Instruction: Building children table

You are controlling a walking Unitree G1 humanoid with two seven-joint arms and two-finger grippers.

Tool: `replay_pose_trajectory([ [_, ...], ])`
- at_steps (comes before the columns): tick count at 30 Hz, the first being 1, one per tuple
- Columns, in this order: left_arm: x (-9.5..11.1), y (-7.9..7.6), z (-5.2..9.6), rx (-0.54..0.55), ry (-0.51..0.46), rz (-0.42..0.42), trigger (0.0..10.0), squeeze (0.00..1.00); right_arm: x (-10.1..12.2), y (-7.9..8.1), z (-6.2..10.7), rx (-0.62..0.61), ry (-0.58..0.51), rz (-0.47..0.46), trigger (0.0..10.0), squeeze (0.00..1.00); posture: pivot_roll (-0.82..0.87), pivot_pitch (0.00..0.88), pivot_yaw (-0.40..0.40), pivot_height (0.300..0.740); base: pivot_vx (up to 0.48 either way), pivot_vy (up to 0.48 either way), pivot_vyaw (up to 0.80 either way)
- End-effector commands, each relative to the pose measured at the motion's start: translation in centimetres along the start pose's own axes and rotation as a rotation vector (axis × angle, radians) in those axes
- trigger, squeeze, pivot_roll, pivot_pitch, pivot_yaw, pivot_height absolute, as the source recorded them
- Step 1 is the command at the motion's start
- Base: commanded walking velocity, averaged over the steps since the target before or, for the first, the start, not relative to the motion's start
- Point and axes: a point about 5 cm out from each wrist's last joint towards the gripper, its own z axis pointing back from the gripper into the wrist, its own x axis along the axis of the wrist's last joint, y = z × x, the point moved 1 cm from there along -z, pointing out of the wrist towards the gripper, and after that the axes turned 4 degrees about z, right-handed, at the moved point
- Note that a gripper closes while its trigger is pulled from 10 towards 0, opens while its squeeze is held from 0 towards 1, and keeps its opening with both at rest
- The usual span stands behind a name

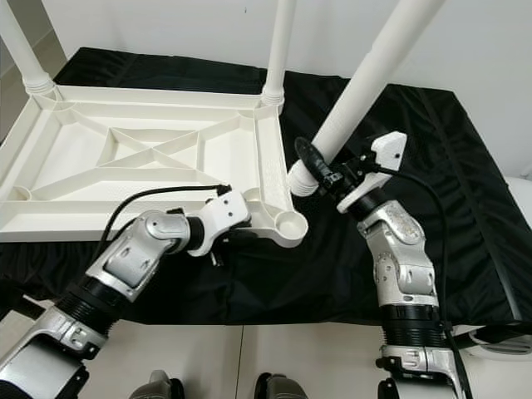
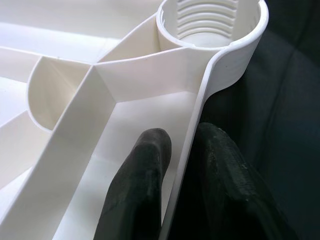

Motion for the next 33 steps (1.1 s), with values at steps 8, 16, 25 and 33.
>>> replay_pose_trajectory([
  [8, -1.2, -0.3, 1.5, -0.010, 0.052, -0.016, 10.0, 0.00, -2.0, 1.3, 1.0, 0.127, 0.076, -0.040, 10.0, 0.00, -0.01, 0.113, -0.068, 0.740, 0.000, 0.000, 0.00],
  [16, -1.9, -0.6, 2.7, -0.017, 0.072, -0.027, 10.0, 0.00, -2.2, 2.0, 0.9, 0.183, 0.089, -0.066, 10.0, 0.00, 0.00, 0.112, -0.070, 0.740, 0.000, 0.000, 0.00],
  [25, -2.3, -1.0, 3.1, -0.023, 0.082, -0.030, 10.0, 0.00, -2.3, 3.2, 1.1, 0.311, 0.123, -0.096, 10.0, 0.00, 0.00, 0.109, -0.080, 0.740, 0.000, 0.000, 0.00],
  [33, -1.9, -1.2, 2.8, -0.017, 0.070, -0.029, 10.0, 0.00, -2.4, 4.0, 1.6, 0.390, 0.157, -0.105, 10.0, 0.00, -0.01, 0.122, -0.085, 0.740, 0.000, 0.000, 0.00],
])
